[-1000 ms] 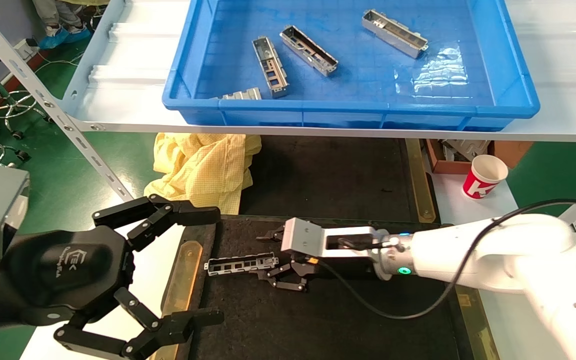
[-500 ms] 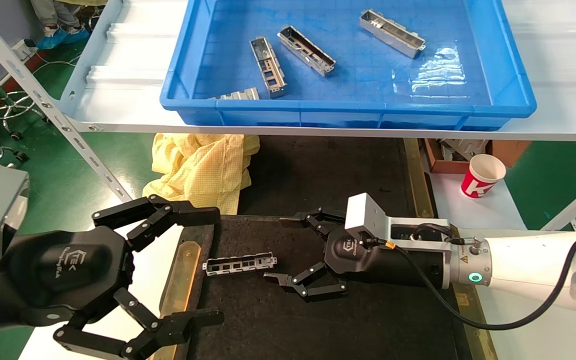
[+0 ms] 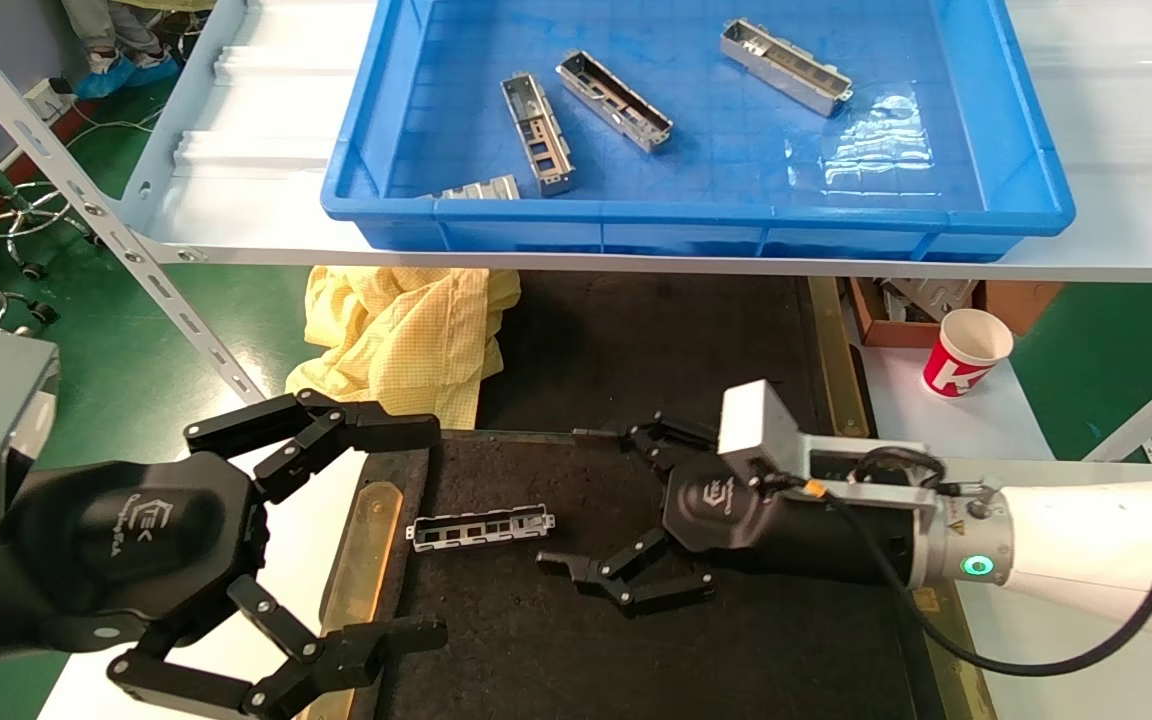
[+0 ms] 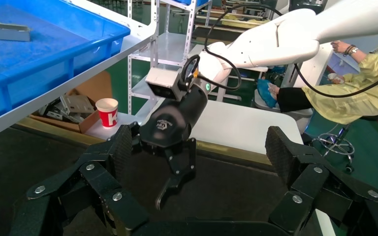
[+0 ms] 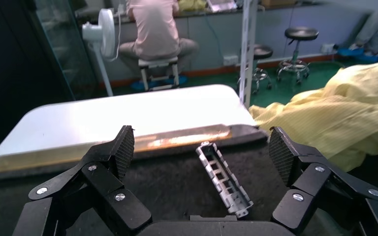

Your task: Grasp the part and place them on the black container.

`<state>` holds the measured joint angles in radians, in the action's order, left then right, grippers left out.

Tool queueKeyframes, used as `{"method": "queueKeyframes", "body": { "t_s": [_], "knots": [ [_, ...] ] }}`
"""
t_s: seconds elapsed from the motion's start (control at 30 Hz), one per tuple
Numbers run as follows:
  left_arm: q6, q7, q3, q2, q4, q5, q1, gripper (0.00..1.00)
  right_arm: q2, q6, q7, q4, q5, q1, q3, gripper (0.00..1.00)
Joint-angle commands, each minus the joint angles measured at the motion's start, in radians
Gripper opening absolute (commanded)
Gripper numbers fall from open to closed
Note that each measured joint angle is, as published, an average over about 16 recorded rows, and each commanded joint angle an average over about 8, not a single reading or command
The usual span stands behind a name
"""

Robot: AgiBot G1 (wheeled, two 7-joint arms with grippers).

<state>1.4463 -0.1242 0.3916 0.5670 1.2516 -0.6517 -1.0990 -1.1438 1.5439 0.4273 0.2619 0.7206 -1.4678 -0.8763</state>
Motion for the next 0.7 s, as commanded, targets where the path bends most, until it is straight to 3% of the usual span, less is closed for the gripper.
{"method": "queueKeyframes", "body": {
  "t_s": [0.03, 0.7],
  "knots": [
    [0.0, 0.0, 0.0, 0.0, 0.0, 0.0, 0.0, 1.0, 0.02, -0.002, -0.023, 0.038, 0.0, 0.015, 0.022, 1.0],
    [0.0, 0.0, 0.0, 0.0, 0.0, 0.0, 0.0, 1.0, 0.222, -0.02, -0.256, 0.426, 0.004, 0.164, 0.248, 1.0]
  ]
}}
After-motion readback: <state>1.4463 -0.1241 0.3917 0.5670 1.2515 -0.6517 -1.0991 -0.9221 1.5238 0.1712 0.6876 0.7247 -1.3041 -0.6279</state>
